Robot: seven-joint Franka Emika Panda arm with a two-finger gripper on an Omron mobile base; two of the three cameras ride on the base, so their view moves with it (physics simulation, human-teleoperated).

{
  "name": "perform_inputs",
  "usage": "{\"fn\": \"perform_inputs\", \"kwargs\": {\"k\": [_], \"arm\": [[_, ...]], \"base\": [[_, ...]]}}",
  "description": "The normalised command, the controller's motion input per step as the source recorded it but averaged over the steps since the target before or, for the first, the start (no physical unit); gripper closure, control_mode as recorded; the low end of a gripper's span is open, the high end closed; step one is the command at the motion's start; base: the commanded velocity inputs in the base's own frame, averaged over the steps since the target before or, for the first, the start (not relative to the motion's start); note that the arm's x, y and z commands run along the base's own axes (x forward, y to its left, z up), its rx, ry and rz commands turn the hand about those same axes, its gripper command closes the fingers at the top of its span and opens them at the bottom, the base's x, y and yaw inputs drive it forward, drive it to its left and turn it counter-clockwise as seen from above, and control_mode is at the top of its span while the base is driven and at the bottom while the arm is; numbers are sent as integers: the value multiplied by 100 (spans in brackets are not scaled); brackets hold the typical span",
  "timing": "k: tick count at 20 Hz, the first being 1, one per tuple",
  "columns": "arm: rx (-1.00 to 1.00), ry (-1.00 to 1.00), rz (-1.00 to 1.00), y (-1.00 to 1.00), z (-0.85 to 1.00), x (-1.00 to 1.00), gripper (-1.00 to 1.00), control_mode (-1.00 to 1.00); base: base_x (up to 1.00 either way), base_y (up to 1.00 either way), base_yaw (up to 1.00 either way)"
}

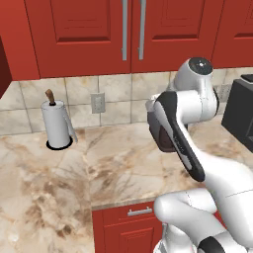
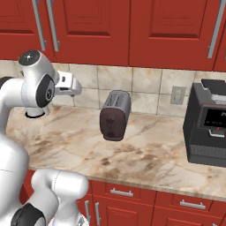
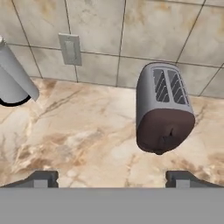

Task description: Open the cabinet directly in front. Then move the liquor and the cup to the dining counter with the candle on it.

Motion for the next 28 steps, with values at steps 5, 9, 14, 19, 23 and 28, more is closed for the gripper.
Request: {"fn": "perform_inputs", "kwargs": {"k": [5, 9, 14, 19, 23, 28], "arm": [[0, -35, 0, 1, 44, -27, -100, -100], [0, -27, 0, 3, 44, -17, -100, -100], [9, -26, 0, 0, 50, -15, -100, -100], [16, -42, 0, 0, 53, -31, -100, -100], [10, -34, 0, 7, 15, -24, -100, -100], [2, -4, 0, 0, 0, 0, -100, -100]], "base": [[0, 0, 0], [0, 0, 0], [0, 0, 0], [0, 0, 0], [0, 0, 0], [0, 0, 0]]}}
